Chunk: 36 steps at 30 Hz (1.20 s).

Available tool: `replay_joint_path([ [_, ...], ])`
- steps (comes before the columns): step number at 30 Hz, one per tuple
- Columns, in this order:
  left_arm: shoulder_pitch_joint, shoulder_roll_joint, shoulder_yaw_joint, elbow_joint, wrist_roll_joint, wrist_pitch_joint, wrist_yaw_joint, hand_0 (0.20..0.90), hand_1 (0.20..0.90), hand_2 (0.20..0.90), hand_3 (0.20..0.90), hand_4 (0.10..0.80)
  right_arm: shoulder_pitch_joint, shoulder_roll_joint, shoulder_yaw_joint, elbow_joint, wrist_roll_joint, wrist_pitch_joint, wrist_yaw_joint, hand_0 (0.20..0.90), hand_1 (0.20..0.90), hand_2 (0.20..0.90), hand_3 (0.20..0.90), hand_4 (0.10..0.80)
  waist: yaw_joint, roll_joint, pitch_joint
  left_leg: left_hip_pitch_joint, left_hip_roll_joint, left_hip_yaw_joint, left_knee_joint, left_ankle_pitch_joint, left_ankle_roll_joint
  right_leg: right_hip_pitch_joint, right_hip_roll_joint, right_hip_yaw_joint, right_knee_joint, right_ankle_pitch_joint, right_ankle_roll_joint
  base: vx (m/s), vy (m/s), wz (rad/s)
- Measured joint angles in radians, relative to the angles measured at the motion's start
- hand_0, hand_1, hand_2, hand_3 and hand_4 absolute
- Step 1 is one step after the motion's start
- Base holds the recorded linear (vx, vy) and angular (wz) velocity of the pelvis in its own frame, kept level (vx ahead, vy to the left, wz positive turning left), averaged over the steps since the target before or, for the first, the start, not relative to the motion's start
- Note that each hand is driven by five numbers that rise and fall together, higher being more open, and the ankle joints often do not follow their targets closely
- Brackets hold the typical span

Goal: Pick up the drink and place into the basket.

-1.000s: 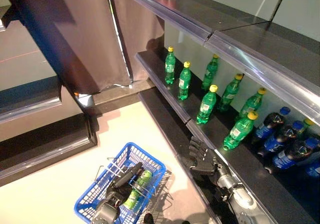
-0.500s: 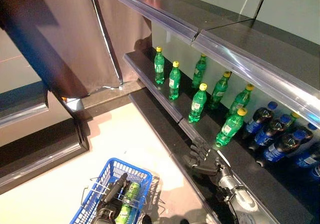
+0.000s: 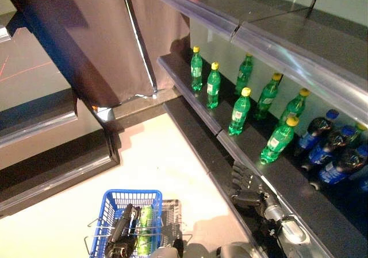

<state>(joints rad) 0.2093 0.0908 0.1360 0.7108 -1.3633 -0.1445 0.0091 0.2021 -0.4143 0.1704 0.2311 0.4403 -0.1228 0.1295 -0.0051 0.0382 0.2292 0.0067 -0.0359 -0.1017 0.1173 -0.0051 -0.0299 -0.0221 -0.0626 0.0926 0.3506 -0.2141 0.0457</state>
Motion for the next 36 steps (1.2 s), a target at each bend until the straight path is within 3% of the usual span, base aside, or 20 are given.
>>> replay_joint_path([
  [4,-0.005,-0.003,0.006,0.005,-0.004,0.0,0.0,0.3,0.3,0.3,0.2,0.1,0.006,0.0,-0.013,0.002,-0.009,0.0,-0.027,0.9,0.9,0.9,0.9,0.8,0.0,0.006,0.006,-0.01,-0.007,0.013,0.005,0.003,0.008,-0.002,-0.027,-0.009,-0.006,0.002,-0.001,0.145,0.551,0.1],
  [6,-0.012,-0.006,0.005,0.015,-0.011,0.0,-0.001,0.3,0.3,0.3,0.2,0.1,0.01,0.003,-0.038,0.008,-0.011,0.0,-0.043,0.9,0.9,0.9,0.9,0.8,-0.017,0.003,0.007,-0.01,-0.013,0.022,0.007,0.004,0.012,-0.002,-0.049,-0.027,0.002,-0.009,0.016,0.17,0.527,0.26],
  [7,-0.011,-0.007,0.009,0.021,-0.027,-0.001,-0.001,0.3,0.3,0.3,0.2,0.1,0.009,0.007,-0.06,0.012,-0.012,0.0,-0.049,0.9,0.9,0.9,0.9,0.8,-0.022,0.0,0.007,-0.009,-0.027,0.031,-0.002,0.009,0.03,-0.001,-0.064,-0.027,0.004,-0.016,0.029,0.153,0.467,0.18],
  [10,-0.008,-0.007,0.035,0.027,-0.037,-0.001,-0.002,0.3,0.3,0.3,0.2,0.1,0.014,0.02,-0.099,0.013,-0.012,-0.001,-0.051,0.9,0.9,0.9,0.9,0.8,-0.025,-0.015,0.007,-0.005,-0.051,0.04,-0.014,0.017,0.045,0.0,-0.092,-0.025,-0.007,-0.014,0.05,0.152,0.419,0.02],
  [11,-0.007,-0.006,0.044,0.029,-0.041,-0.001,-0.002,0.3,0.3,0.3,0.2,0.1,0.016,0.026,-0.107,0.013,-0.014,-0.001,-0.055,0.9,0.9,0.9,0.9,0.8,-0.026,-0.024,0.005,-0.002,-0.061,0.04,-0.032,0.025,0.055,0.002,-0.105,-0.029,-0.006,-0.008,0.068,0.153,0.369,0.05],
  [15,-0.019,0.003,0.046,0.044,-0.041,0.003,-0.002,0.3,0.3,0.3,0.2,0.1,0.009,0.055,-0.106,0.014,-0.024,-0.003,-0.085,0.9,0.9,0.9,0.9,0.8,-0.022,-0.04,0.007,0.019,-0.076,0.037,-0.046,0.016,0.078,-0.003,-0.117,-0.034,0.044,-0.003,0.066,0.129,0.261,0.06],
  [18,-0.021,0.016,0.046,0.05,-0.04,0.012,-0.002,0.3,0.3,0.3,0.2,0.1,0.005,0.067,-0.102,0.016,-0.028,-0.009,-0.101,0.9,0.9,0.9,0.9,0.8,-0.012,-0.044,0.007,0.043,-0.074,0.039,-0.058,0.011,0.08,-0.018,-0.114,-0.037,0.104,0.013,0.04,0.165,0.193,-0.03],
  [21,-0.02,0.04,0.045,0.05,-0.04,0.012,-0.019,0.3,0.3,0.3,0.2,0.1,0.009,0.073,-0.102,0.02,-0.028,-0.012,-0.113,0.9,0.9,0.9,0.9,0.8,0.004,-0.064,-0.01,0.032,-0.072,0.042,-0.072,0.019,0.084,-0.027,-0.112,-0.065,0.035,0.012,0.029,0.206,0.069,-0.1],
  [22,-0.021,0.059,0.048,0.049,-0.04,0.012,-0.025,0.3,0.3,0.3,0.2,0.1,0.002,0.085,-0.102,0.031,-0.028,-0.012,-0.113,0.9,0.9,0.9,0.9,0.8,0.006,-0.09,-0.026,0.014,-0.07,0.046,-0.079,0.028,0.077,-0.023,-0.106,-0.093,-0.043,0.021,0.07,0.221,0.027,-0.11],
  [25,-0.031,0.07,0.048,0.049,-0.03,0.011,-0.025,0.3,0.3,0.3,0.2,0.1,-0.001,0.087,-0.102,0.037,-0.027,-0.013,-0.116,0.9,0.9,0.9,0.9,0.8,0.0,-0.1,-0.028,0.023,-0.04,0.032,-0.116,0.052,0.068,-0.008,-0.078,-0.115,-0.072,0.064,0.068,0.259,0.008,-0.01],
  [26,-0.04,0.073,0.047,0.049,-0.029,0.011,-0.024,0.3,0.3,0.3,0.2,0.1,-0.01,0.084,-0.101,0.042,-0.027,-0.014,-0.116,0.9,0.9,0.9,0.9,0.8,0.0,-0.093,-0.012,0.049,-0.036,-0.003,-0.141,0.061,0.071,-0.062,-0.065,-0.111,0.021,0.025,0.094,0.321,-0.012,-0.18],
  [27,-0.05,0.078,0.044,0.049,-0.029,0.011,-0.023,0.3,0.3,0.3,0.2,0.1,-0.016,0.086,-0.098,0.049,-0.027,-0.014,-0.115,0.9,0.9,0.9,0.9,0.8,-0.001,-0.079,-0.003,0.057,-0.016,-0.031,-0.139,0.056,0.066,-0.124,-0.017,-0.106,0.078,-0.028,0.111,0.247,-0.019,-0.07],
  [28,-0.06,0.082,0.044,0.047,-0.027,0.011,-0.024,0.3,0.3,0.3,0.2,0.1,-0.015,0.086,-0.094,0.047,-0.027,-0.014,-0.113,0.9,0.9,0.9,0.9,0.8,-0.014,-0.069,0.003,0.057,0.006,-0.046,-0.13,0.049,0.055,-0.156,0.033,-0.097,0.039,-0.006,0.096,0.372,-0.06,0.26],
  [29,-0.069,0.093,0.041,0.041,-0.021,0.009,-0.024,0.3,0.3,0.3,0.2,0.1,-0.006,0.088,-0.093,0.046,-0.027,-0.016,-0.113,0.9,0.9,0.9,0.9,0.8,-0.033,-0.09,-0.002,0.055,0.0,-0.061,-0.137,0.044,0.047,-0.186,0.06,-0.105,-0.04,0.049,0.102,0.257,-0.049,0.38],
  [30,-0.072,0.095,0.04,0.04,-0.017,0.01,-0.024,0.3,0.3,0.3,0.2,0.1,-0.001,0.089,-0.095,0.046,-0.027,-0.017,-0.112,0.9,0.9,0.9,0.9,0.8,-0.032,-0.104,-0.005,0.061,-0.007,-0.062,-0.142,0.037,0.037,-0.194,0.06,-0.119,-0.064,0.058,0.112,0.297,-0.06,0.34],
  [31,-0.07,0.091,0.037,0.04,-0.012,0.009,-0.023,0.3,0.3,0.3,0.2,0.1,0.015,0.095,-0.101,0.048,-0.027,-0.019,-0.112,0.9,0.9,0.9,0.9,0.8,-0.033,-0.124,-0.013,0.083,-0.023,-0.068,-0.161,0.034,0.033,-0.197,0.047,-0.123,-0.072,0.109,0.081,0.207,-0.039,0.22],
  [32,-0.069,0.081,0.035,0.039,-0.004,0.009,-0.023,0.3,0.3,0.3,0.2,0.1,0.026,0.099,-0.107,0.053,-0.026,-0.021,-0.112,0.9,0.9,0.9,0.9,0.8,-0.039,-0.137,-0.021,0.099,-0.04,-0.072,-0.141,0.022,0.03,-0.197,0.034,-0.143,-0.078,0.138,0.073,0.344,-0.059,-0.04],
  [33,-0.06,0.061,0.033,0.034,0.0,0.01,-0.023,0.3,0.3,0.3,0.2,0.1,0.028,0.095,-0.108,0.057,-0.026,-0.023,-0.11,0.9,0.9,0.9,0.9,0.8,-0.032,-0.128,-0.016,0.086,-0.082,-0.045,-0.002,-0.081,0.048,-0.197,0.036,-0.143,-0.06,0.151,0.068,0.342,-0.056,-0.17],
  [35,-0.055,0.046,0.037,0.034,0.003,0.01,-0.022,0.3,0.3,0.3,0.2,0.1,0.033,0.098,-0.103,0.057,-0.026,-0.029,-0.108,0.9,0.9,0.9,0.9,0.8,-0.027,-0.108,-0.01,0.108,-0.088,-0.062,0.002,-0.128,0.086,-0.187,0.05,-0.164,-0.059,0.163,0.051,0.3,-0.065,-0.29],
  [36,-0.055,0.044,0.038,0.034,0.005,0.013,-0.022,0.3,0.3,0.3,0.2,0.1,0.047,0.098,-0.093,0.056,-0.026,-0.03,-0.101,0.9,0.9,0.9,0.9,0.8,-0.032,-0.111,-0.011,0.119,-0.083,-0.071,-0.009,-0.128,0.084,-0.181,0.047,-0.185,-0.059,0.171,0.044,0.339,-0.099,-0.01],
])
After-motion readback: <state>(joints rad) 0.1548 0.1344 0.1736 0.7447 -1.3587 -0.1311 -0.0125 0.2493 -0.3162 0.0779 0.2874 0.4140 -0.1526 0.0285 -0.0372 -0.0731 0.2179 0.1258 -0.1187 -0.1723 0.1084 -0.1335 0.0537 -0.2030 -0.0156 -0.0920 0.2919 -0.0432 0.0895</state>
